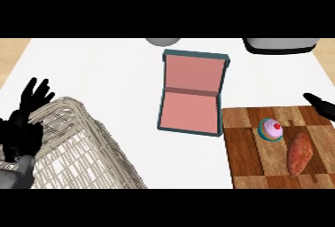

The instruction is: Pick the sweet potato from the cutting board and place it in the cardboard box

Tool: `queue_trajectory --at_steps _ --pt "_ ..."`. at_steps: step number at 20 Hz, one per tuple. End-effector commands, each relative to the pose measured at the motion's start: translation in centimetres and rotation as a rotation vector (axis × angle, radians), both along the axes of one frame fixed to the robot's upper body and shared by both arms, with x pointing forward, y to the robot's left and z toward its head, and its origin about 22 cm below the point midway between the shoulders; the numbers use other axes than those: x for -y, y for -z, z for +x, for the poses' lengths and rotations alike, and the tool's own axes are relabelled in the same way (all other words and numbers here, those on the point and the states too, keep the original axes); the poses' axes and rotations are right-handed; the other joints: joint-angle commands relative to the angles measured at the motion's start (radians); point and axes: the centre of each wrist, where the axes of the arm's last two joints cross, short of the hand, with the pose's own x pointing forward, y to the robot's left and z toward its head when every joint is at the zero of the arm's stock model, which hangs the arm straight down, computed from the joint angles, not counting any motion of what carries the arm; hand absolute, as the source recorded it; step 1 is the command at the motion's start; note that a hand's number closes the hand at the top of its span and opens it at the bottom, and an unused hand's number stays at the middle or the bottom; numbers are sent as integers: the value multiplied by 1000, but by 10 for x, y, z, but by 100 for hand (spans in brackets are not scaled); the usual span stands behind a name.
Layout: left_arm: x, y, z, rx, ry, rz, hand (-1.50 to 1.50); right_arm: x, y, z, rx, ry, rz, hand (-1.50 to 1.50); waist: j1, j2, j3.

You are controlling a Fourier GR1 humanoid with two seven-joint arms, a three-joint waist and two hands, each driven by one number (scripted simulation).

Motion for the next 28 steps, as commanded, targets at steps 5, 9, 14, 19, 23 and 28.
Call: queue_trajectory --at_steps 5,9,14,19,23,28 --pt "6 38 -33 -155 153 166 0 22 33 -44 141 277 16 -150 -8 1 -4" --pt "18 34 -28 -132 160 150 0 34 44 -67 -114 162 -168 -150 -9 6 -7" --pt "17 34 -34 -132 154 156 0 61 18 -83 -401 61 -340 -150 -4 6 -11" --pt "8 25 -22 -138 142 165 0 59 -3 -83 -723 -118 -411 -150 2 16 -13" --pt "11 29 -25 -143 143 162 0 40 -4 -86 -870 -224 -369 -150 8 9 -10" --pt "26 40 -26 -134 181 164 0 13 -21 -71 -930 -225 -367 -150 19 12 -11"
